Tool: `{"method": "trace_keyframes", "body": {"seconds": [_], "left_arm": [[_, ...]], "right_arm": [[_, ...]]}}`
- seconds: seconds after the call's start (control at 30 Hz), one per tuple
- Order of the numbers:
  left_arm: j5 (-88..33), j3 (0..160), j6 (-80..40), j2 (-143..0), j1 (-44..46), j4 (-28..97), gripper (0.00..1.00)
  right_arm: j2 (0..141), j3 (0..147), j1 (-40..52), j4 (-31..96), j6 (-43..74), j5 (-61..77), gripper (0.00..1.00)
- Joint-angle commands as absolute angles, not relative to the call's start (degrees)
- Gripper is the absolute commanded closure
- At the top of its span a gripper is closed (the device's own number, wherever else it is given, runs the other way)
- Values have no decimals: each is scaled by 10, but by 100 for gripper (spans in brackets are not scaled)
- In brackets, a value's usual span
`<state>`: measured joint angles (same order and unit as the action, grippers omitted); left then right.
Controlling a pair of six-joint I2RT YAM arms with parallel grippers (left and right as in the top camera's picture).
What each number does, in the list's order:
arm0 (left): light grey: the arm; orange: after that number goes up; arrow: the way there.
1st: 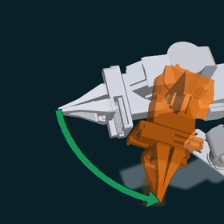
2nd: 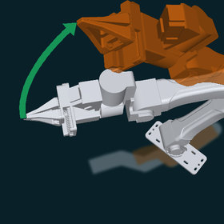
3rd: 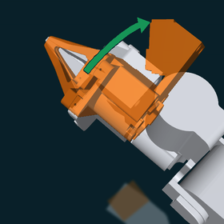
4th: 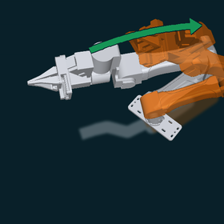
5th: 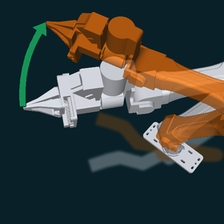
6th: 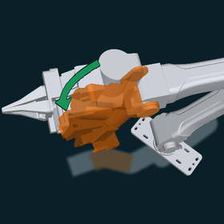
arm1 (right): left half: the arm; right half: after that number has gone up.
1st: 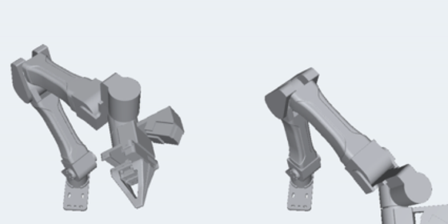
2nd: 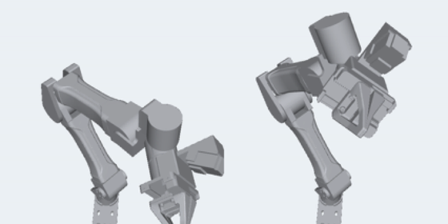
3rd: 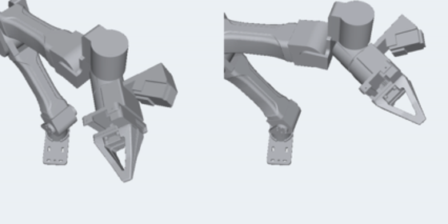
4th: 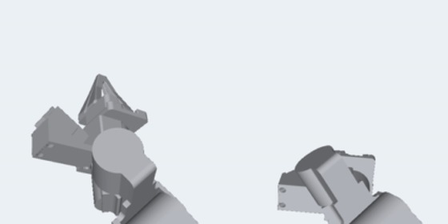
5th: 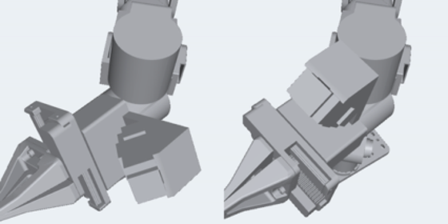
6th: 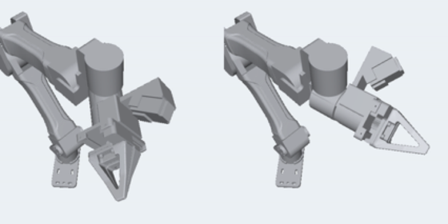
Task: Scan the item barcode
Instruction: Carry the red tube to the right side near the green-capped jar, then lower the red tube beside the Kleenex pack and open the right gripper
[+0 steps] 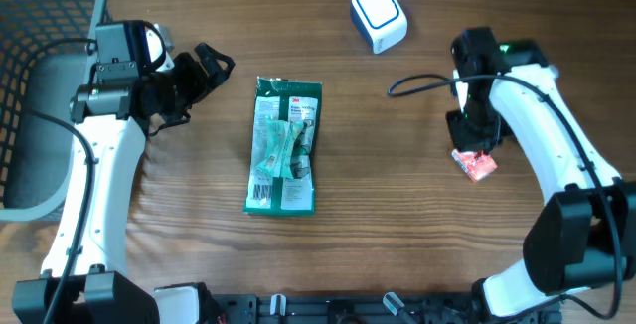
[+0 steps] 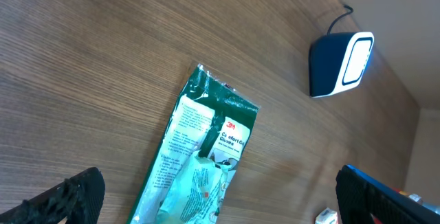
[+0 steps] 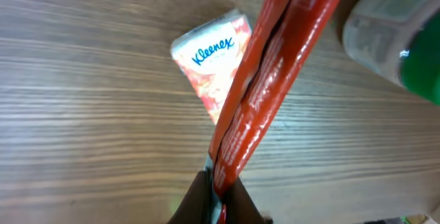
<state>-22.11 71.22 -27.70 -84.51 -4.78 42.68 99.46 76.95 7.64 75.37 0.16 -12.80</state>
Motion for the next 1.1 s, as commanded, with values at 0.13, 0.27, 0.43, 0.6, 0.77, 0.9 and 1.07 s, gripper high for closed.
{"method": "trace_keyframes", "body": {"seconds": [0.13,0.27,0.43,0.6,0.77,0.9,1.07], "left_arm": [[-218,720,-272,-834,-50,425,0],[-218,720,-272,-834,-50,425,0],[-218,720,-272,-834,-50,425,0],[-218,720,-272,-834,-50,425,0],[-218,720,-272,-834,-50,425,0],[-218,720,-272,-834,-50,425,0],[-218,720,-272,-834,-50,425,0]], "right_arm": [[999,684,74,660,-15,-200,96],[999,665,74,627,-16,-244,96],[999,649,74,614,-31,-245,96],[999,631,74,593,-45,-244,76],[999,625,74,582,-43,-243,60],[999,625,74,541,-22,-153,59],[999,625,74,530,11,-29,62]]}}
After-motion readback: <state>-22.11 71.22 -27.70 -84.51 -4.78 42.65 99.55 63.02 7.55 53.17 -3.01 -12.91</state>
